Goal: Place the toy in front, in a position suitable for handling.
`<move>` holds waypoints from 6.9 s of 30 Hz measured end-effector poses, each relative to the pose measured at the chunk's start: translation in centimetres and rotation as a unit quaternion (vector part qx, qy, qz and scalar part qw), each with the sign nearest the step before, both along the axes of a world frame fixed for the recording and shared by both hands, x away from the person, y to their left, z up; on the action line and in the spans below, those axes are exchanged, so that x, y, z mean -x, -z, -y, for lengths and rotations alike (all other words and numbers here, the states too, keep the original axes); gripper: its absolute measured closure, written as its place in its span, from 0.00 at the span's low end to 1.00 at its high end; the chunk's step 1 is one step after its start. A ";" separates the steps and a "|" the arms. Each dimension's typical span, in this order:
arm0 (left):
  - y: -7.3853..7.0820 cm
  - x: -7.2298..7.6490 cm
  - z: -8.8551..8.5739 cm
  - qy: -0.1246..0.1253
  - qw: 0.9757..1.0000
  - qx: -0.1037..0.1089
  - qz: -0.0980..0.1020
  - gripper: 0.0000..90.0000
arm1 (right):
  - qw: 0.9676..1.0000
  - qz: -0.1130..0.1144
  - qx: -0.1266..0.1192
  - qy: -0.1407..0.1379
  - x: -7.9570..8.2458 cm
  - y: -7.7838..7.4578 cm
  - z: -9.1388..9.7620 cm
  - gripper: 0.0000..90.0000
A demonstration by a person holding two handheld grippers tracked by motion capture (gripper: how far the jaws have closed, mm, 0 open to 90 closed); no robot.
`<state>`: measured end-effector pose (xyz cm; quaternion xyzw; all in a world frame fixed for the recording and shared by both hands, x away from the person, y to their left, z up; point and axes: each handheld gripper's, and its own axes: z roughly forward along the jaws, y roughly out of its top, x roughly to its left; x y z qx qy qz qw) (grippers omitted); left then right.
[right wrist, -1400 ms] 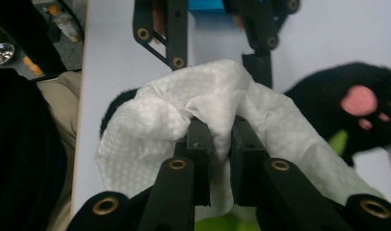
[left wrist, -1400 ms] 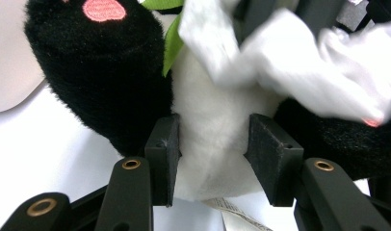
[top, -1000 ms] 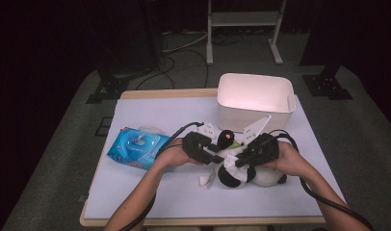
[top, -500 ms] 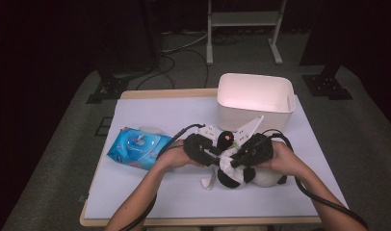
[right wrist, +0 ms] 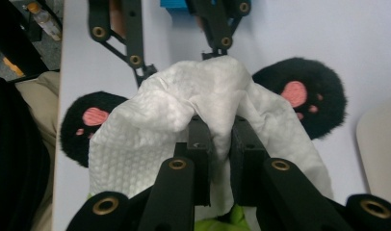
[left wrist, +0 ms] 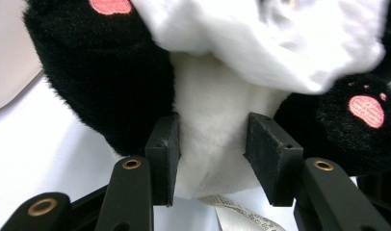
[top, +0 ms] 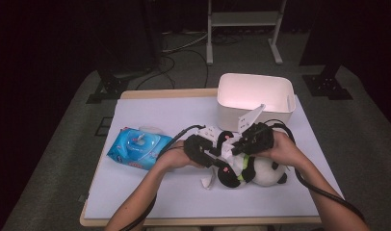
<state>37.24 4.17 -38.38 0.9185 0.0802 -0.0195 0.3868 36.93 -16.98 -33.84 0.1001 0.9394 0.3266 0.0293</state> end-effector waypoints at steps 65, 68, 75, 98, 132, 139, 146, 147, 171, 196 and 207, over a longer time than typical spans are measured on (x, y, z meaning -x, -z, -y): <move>-2.2 -0.2 -0.1 -0.016 1.000 0.003 -0.022 0.47 | 1.000 -0.027 0.011 -0.001 1.5 0.7 2.3 0.89; -2.5 -0.2 -0.1 -0.023 1.000 0.004 -0.018 0.45 | 0.999 -0.030 0.007 -0.006 1.8 0.8 2.3 0.89; -2.8 -0.4 0.7 -0.012 1.000 -0.004 -0.009 0.43 | 0.999 -0.036 0.002 -0.021 2.7 0.9 2.2 0.89; -2.5 0.0 0.7 -0.004 1.000 0.013 0.005 0.62 | 0.999 -0.015 0.005 -0.032 3.3 -0.2 1.1 0.89; -2.5 -0.3 0.3 -0.013 1.000 0.028 -0.006 0.64 | 0.997 -0.033 -0.003 0.074 0.5 -1.0 10.2 0.89; -2.5 -0.5 0.0 -0.016 0.999 0.029 -0.007 0.66 | 0.996 -0.045 -0.011 0.073 0.7 -0.3 10.5 0.89; -2.4 -0.7 -1.1 -0.025 0.999 0.033 -0.009 0.67 | 0.997 -0.050 -0.024 0.059 1.0 0.1 9.6 0.89; -2.4 -0.7 -1.4 -0.026 0.999 0.030 -0.010 0.67 | 0.997 -0.053 -0.025 0.057 1.0 0.2 9.4 0.89; -4.0 0.3 -1.6 -0.017 0.999 -0.001 -0.035 0.36 | 0.999 -0.037 -0.028 0.023 2.4 0.7 6.6 0.89; -2.7 -0.8 1.9 -0.014 0.999 -0.037 -0.036 0.45 | 0.999 -0.030 -0.022 0.025 2.2 0.4 6.7 0.89; -5.8 -1.5 1.1 -0.018 0.997 -0.059 0.042 0.49 | 0.999 -0.025 -0.030 0.033 0.1 -1.0 6.2 0.89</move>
